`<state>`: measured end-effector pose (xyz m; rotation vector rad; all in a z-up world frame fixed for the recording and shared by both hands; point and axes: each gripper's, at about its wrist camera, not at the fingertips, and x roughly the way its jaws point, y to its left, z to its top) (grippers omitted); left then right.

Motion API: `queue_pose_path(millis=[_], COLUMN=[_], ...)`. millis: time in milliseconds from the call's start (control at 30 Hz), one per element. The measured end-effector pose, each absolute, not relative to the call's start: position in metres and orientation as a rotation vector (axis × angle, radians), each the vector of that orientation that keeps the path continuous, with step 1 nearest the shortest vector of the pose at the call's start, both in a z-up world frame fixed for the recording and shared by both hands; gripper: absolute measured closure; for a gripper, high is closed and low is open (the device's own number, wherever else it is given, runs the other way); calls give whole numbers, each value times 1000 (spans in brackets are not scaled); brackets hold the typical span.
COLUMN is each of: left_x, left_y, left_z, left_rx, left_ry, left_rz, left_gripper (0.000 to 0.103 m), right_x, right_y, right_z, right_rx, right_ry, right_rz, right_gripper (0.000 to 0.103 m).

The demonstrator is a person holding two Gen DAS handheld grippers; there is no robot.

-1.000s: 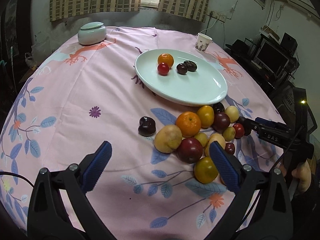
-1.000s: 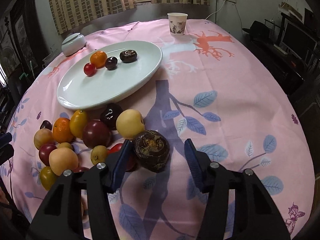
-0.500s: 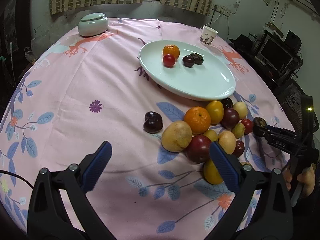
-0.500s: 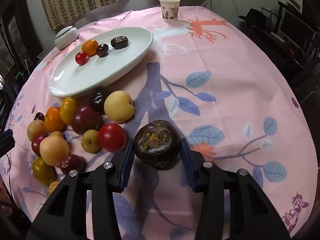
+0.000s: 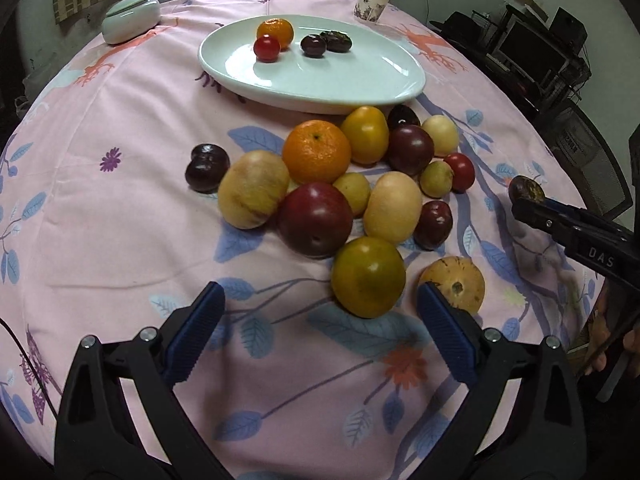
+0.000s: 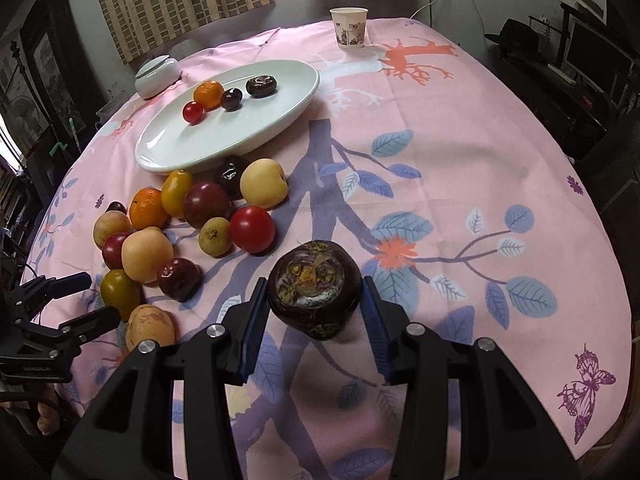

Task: Organize fruits
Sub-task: 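Grasp the yellow-green fruit with the left tool while the right tool grasps a mangosteen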

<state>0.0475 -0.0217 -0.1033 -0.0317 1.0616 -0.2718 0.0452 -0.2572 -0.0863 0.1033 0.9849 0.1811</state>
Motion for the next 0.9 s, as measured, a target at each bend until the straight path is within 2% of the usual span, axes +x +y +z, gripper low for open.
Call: queue_pose_path(millis=[33,133,200,233,900], left_x=[49,53,52,51,37], left_y=[-26,-36,-44,-46,-16], left_z=[-105,-109,-108,-105,-71], left_rx=[-27,-20,4,-2,-66], left_ry=[1057,1046,1028,1024,968], left_rz=[-269,-253,-242,-256,-281], left_gripper=[6,28,55,63,64], right_x=[44,42,41,40,36], right_y=[-258,-259,-257,-255,-218], right_z=[-86,-90,-92,-92,-72], right_rx=[107,113,118,117,81], right_ry=[984,988,989,987,949], right_rz=[184,191,208,217,310], right_gripper=[57,57,57,57,57])
